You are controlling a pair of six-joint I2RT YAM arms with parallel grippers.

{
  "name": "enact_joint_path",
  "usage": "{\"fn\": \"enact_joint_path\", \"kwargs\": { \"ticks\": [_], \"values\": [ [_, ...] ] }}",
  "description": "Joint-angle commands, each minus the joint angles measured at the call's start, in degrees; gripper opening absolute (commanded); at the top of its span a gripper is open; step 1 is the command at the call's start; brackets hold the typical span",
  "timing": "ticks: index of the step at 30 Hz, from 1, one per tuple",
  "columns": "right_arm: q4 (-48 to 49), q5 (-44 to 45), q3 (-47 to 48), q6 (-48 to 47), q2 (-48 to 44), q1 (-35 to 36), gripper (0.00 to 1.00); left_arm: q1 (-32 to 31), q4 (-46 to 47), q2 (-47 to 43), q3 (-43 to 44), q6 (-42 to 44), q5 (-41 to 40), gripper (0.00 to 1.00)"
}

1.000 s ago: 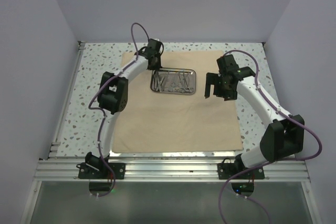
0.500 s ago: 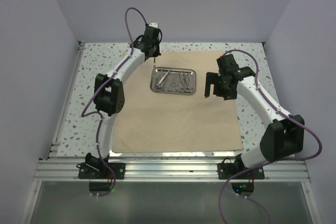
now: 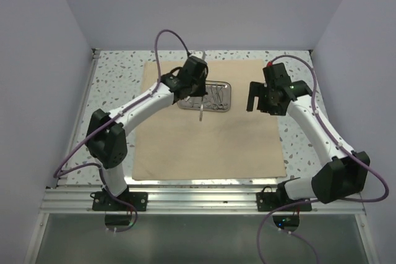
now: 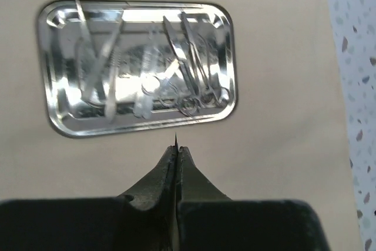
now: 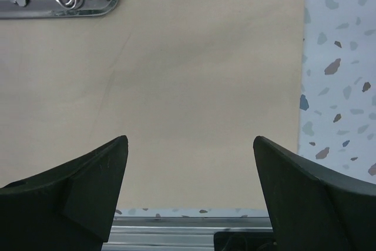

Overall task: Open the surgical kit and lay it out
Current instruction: Place the medical item in the surgical kit.

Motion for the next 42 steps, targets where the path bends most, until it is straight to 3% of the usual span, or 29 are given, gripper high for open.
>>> {"fn": "enact_joint_path", "kwargs": {
  "ticks": [1, 6, 10, 14, 30, 33, 34, 37, 42],
  "values": [
    [-3.48, 3.66, 3.87, 1.95, -5.53, -0.27, 0.91, -6.11, 1.41, -0.67, -5.17, -11.32, 2.06, 0.00],
    [-6.03, 4.82, 1.16, 6.25, -12.21, -0.54, 0.91, -11.48, 2.03, 1.25, -6.68, -22.32, 2.06, 0.00],
    [-7.34, 2.79, -3.32, 7.49, -16.78, -0.45, 0.90, -17.81, -3.59, 3.99, -3.16, -23.73, -4.60, 0.00],
    [-9.63, 3.58, -5.00, 6.01, -20.47, -0.54, 0.90, -21.77, -1.84, 3.38, -9.47, -26.80, -5.76, 0.00],
    [-12.80, 4.28, -8.16, 4.33, -23.47, -0.28, 0.89, -25.55, -2.46, 4.96, -16.26, -33.14, -10.07, 0.00],
    [-12.62, 4.28, -8.78, 4.15, -23.30, -0.19, 0.89, -25.55, -2.63, 5.04, -16.17, -32.09, -10.42, 0.25],
    [-12.53, 4.46, -8.78, 4.07, -23.12, -0.19, 0.89, -25.55, -2.54, 5.13, -16.00, -31.65, -10.51, 0.28],
    [-12.01, 4.55, -8.78, 3.98, -22.33, -0.19, 0.89, -25.55, -4.03, 5.31, -13.72, -29.98, -11.47, 0.36],
    [-10.69, 4.46, -7.21, 3.98, -20.66, -0.19, 0.89, -25.29, -8.43, 5.92, -4.85, -24.45, -14.28, 0.37]
  ]
}}
